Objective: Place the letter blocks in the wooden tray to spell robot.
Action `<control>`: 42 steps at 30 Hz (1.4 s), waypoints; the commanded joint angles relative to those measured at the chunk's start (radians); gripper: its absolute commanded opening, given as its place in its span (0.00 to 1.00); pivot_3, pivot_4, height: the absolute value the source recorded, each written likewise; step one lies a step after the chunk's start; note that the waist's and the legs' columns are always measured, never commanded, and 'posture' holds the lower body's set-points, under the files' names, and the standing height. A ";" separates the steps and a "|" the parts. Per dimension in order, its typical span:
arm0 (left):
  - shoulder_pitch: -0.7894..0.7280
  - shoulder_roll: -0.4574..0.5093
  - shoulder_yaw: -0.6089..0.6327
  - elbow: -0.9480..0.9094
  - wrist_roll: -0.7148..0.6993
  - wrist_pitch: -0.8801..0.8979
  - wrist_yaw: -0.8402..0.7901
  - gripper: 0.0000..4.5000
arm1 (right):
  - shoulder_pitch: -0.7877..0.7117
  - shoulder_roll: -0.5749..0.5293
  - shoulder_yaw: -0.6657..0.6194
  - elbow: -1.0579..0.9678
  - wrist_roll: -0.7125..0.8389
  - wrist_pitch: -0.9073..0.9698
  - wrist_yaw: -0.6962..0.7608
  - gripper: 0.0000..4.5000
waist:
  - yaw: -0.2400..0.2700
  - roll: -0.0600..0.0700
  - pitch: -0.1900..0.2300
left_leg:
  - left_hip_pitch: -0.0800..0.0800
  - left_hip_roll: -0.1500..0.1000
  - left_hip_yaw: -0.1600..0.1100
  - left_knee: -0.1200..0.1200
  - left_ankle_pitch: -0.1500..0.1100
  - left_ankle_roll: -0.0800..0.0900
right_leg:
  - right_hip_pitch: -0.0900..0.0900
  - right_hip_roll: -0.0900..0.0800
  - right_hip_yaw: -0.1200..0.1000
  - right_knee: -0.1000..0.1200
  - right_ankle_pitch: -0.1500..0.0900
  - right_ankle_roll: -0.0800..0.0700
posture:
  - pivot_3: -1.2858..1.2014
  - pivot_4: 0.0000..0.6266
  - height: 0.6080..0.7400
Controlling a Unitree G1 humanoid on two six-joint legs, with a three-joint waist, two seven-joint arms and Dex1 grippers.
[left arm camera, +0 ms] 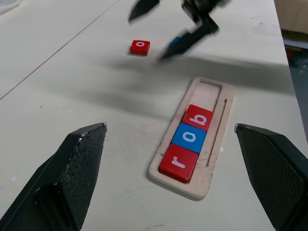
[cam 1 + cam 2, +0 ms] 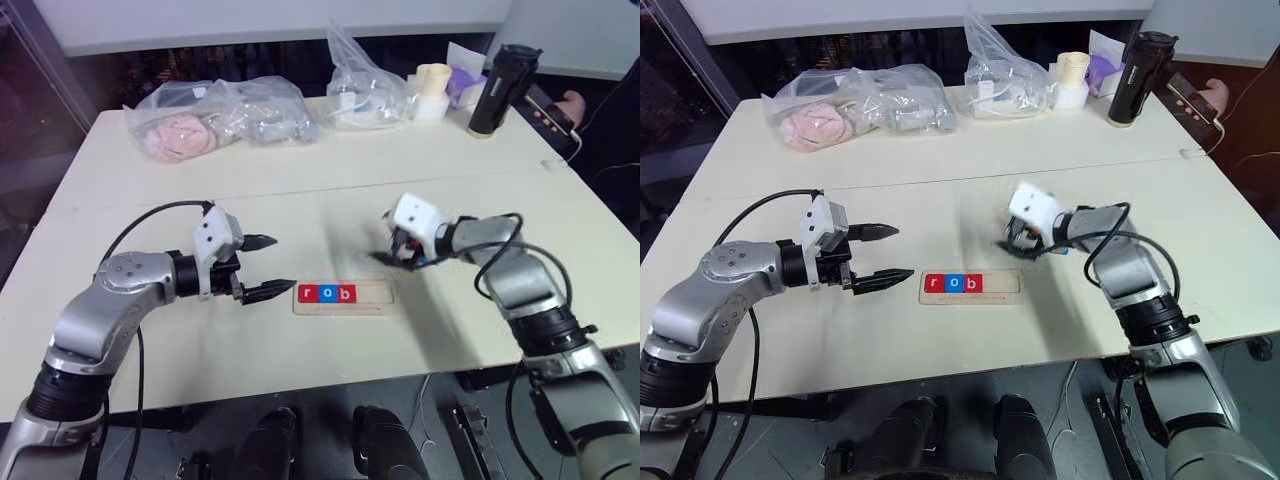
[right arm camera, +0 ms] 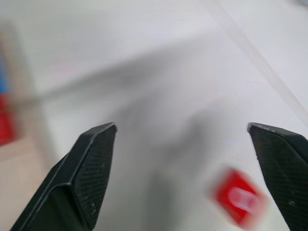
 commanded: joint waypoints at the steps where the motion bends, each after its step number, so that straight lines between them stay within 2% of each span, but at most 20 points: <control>1: 0.003 -0.004 0.010 -0.035 -0.010 -0.009 0.005 1.00 | -0.026 0.045 -0.075 -0.032 -0.013 0.160 -0.150 0.98 | 0.000 0.000 0.000 | 0.000 0.000 0.000 0.000 0.000 0.000 | 0.000 0.000 0.000 0.000 0.000 0.000 | 0.52 0.24 1.00; 4: -0.006 -0.012 0.002 -0.023 -0.004 -0.014 0.003 1.00 | -0.034 0.136 -0.135 -0.039 0.006 0.324 -0.270 0.98 | -0.002 0.000 0.000 | 0.000 0.000 0.000 0.000 0.000 0.000 | -0.001 0.000 0.000 0.001 0.000 0.000 | 0.52 0.24 1.00; 7: -0.018 -0.016 -0.004 -0.012 -0.001 -0.016 -0.004 1.00 | -0.041 0.202 -0.164 0.012 0.023 0.367 -0.340 0.98 | -0.003 0.000 0.000 | 0.000 0.000 0.000 0.000 0.000 -0.001 | -0.002 0.000 0.001 0.004 0.000 0.000 | 0.52 0.24 1.00; 13: -0.026 -0.006 -0.002 0.001 0.004 -0.022 -0.020 1.00 | -0.074 0.232 -0.174 0.184 0.042 0.295 -0.406 0.98 | -0.001 0.000 0.000 | 0.000 -0.001 0.000 0.000 0.001 -0.002 | -0.002 0.001 0.001 0.004 0.000 0.000 | 0.52 0.24 1.00; 20: -0.011 -0.004 0.008 -0.016 0.002 -0.015 -0.009 1.00 | -0.098 0.237 -0.169 0.279 0.076 0.261 -0.408 0.98 | -0.005 0.000 0.000 | 0.001 0.000 0.000 0.000 0.001 -0.002 | -0.002 0.002 0.001 0.004 0.000 0.000 | 0.52 0.24 1.00; 23: 0.009 0.003 0.015 -0.029 -0.005 -0.013 -0.012 1.00 | -0.104 0.253 -0.167 0.275 0.090 0.274 -0.415 0.79 | -0.007 0.000 0.000 | 0.001 0.000 0.000 0.000 0.001 -0.002 | -0.002 0.002 0.001 0.005 0.000 0.000 | 0.52 0.24 1.00; 28: 0.045 0.037 0.018 -0.039 -0.019 -0.029 -0.073 1.00 | -0.108 0.249 -0.153 0.246 0.087 0.294 -0.423 0.26 | -0.006 0.000 0.000 | 0.001 0.000 0.000 0.000 0.001 -0.002 | -0.002 0.002 0.001 0.005 0.000 0.000 | 0.52 0.24 1.00; 31: 0.042 0.042 0.013 -0.027 -0.018 -0.047 -0.099 1.00 | -0.095 0.219 -0.127 0.181 0.066 0.322 -0.424 0.26 | -0.004 0.001 0.000 | 0.001 0.000 0.000 0.000 0.001 -0.002 | -0.002 0.002 0.001 0.005 0.000 0.000 | 0.52 0.24 1.00; 35: 0.032 0.041 0.011 -0.007 -0.017 -0.071 -0.132 1.00 | -0.051 0.166 -0.147 -0.019 0.099 0.489 -0.408 0.26 | 0.000 0.001 0.000 | 0.000 0.000 0.000 0.000 0.001 -0.002 | -0.002 0.001 0.001 0.005 0.000 0.000 | 0.52 0.24 1.00; 37: 0.022 0.027 0.028 0.017 -0.025 -0.097 -0.143 1.00 | -0.008 0.126 -0.157 -0.181 0.128 0.619 -0.388 0.26 | 0.000 0.001 0.000 | 0.000 0.000 0.000 -0.001 0.001 -0.002 | -0.002 0.000 0.001 0.005 0.000 0.000 | 0.52 0.24 1.00; 39: 0.003 0.009 0.044 0.052 -0.034 -0.128 -0.154 1.00 | 0.058 0.076 -0.194 -0.421 0.181 0.826 -0.361 0.26 | 0.000 0.000 0.000 | 0.000 0.000 0.000 -0.001 0.001 -0.001 | -0.003 0.000 0.001 0.004 0.000 0.000 | 0.52 0.24 1.00; 42: -0.017 -0.007 0.057 0.076 -0.059 -0.136 -0.167 1.00 | 0.131 0.049 -0.243 -0.614 0.234 0.997 -0.347 0.26 | -0.001 0.000 0.000 | -0.001 0.000 -0.001 -0.002 0.001 -0.001 | -0.003 -0.001 0.000 0.004 -0.001 0.000 | 0.52 0.24 1.00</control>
